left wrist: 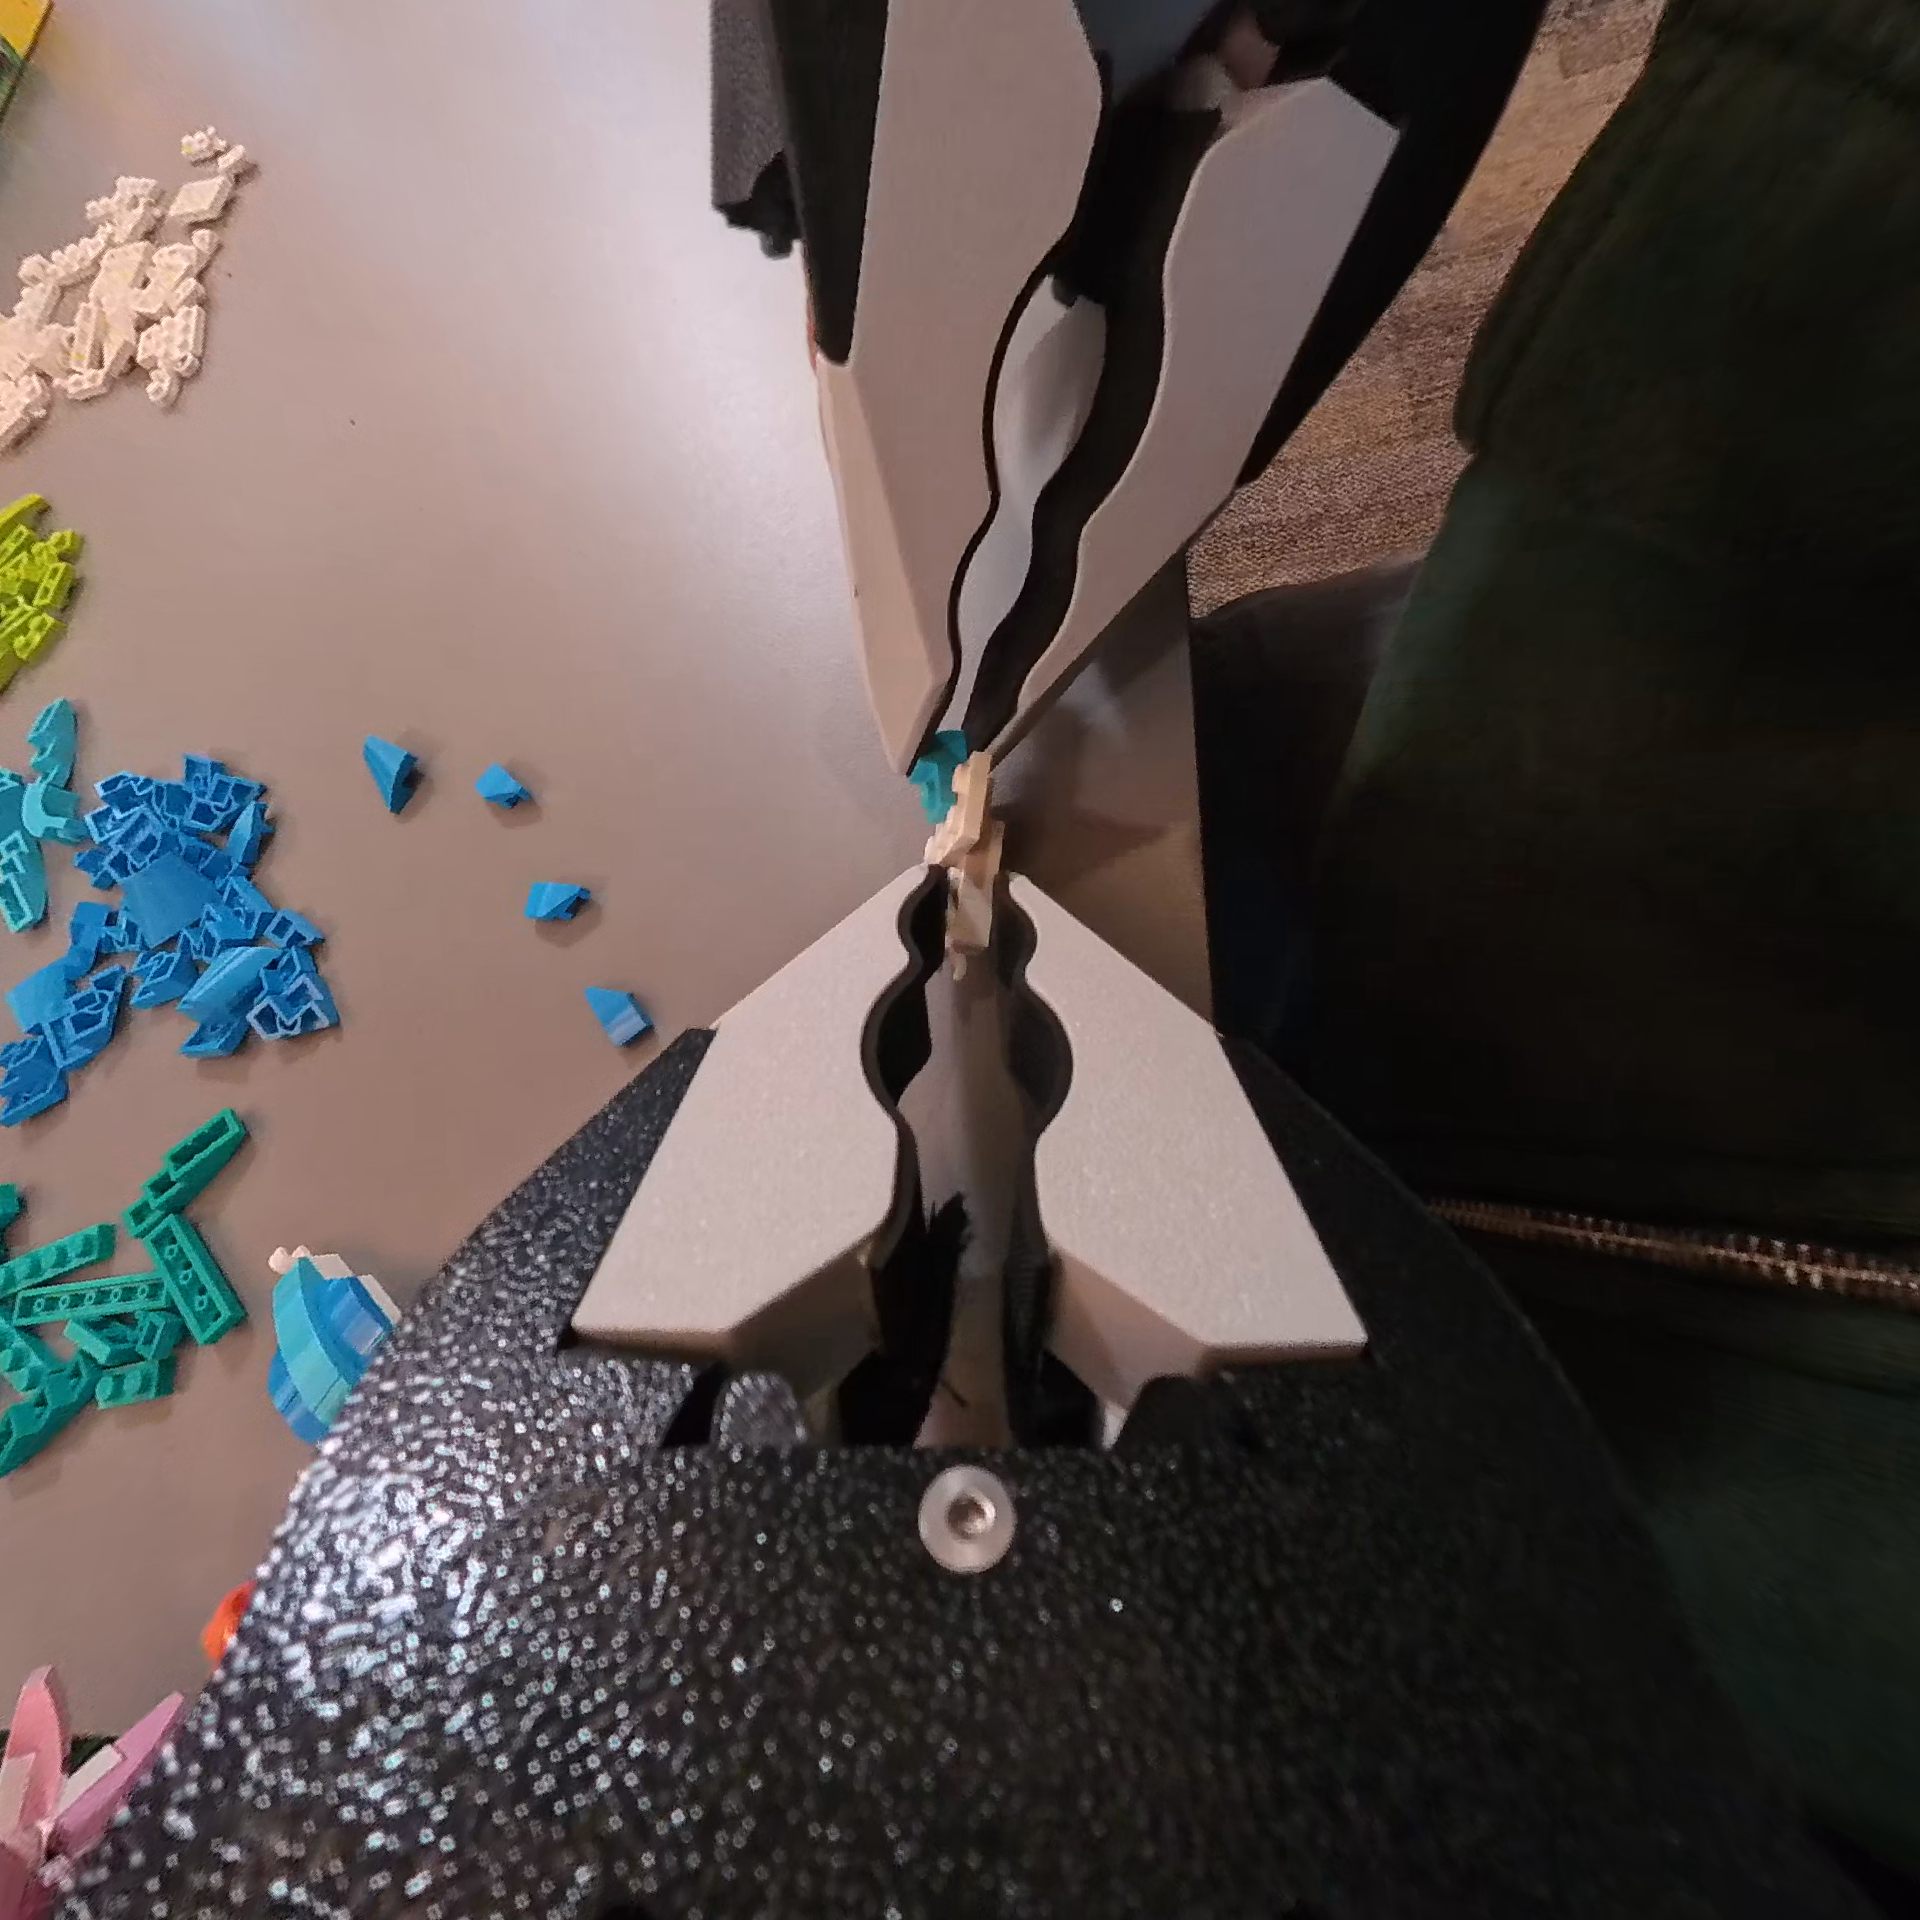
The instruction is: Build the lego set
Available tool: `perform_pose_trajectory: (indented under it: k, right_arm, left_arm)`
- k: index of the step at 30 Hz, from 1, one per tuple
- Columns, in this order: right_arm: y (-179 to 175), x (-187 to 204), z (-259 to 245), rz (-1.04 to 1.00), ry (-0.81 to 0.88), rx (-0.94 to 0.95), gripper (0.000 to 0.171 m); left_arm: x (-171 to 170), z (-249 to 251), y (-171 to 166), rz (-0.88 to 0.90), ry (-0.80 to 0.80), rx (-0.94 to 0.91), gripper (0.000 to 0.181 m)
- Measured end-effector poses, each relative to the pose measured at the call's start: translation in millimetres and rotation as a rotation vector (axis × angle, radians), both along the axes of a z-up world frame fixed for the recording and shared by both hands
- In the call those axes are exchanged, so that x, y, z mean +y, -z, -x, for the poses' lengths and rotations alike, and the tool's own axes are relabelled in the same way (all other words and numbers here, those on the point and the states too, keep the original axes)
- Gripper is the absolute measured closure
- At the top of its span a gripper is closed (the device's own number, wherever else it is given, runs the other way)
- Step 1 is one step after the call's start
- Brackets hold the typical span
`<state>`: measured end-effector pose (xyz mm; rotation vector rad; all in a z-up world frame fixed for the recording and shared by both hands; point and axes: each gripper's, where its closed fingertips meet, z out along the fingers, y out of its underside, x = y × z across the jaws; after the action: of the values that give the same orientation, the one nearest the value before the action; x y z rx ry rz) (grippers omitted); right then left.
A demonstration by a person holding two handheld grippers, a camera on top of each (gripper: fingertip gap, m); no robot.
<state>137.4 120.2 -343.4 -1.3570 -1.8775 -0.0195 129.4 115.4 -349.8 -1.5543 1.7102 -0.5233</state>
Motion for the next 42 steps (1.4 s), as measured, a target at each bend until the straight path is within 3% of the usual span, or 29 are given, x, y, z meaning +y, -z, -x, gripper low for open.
perform_pose_trajectory:
  k: [1,6,17,42]
  right_arm:
    - [0.1,0.1,-0.1,0.001,0.015,-0.003,0.164]
    - [0.3,-1.5,-1.2,0.026,0.106,-0.005,0.164]
    - [1.9,-5.4,-1.6,0.069,0.136,0.060,0.154]
    - [0.6,-2.0,-1.0,0.104,0.248,0.047,0.161]
  left_arm:
    - [0.1,0.0,0.0,0.001,-0.005,0.001,0.176]
    - [-0.5,-0.1,-0.1,-0.014,-0.022,0.006,0.176]
    - [-2.1,-0.9,-0.3,0.016,-0.022,0.008,0.176]
    - [-1.7,0.8,0.2,-0.041,-0.032,0.042,0.176]
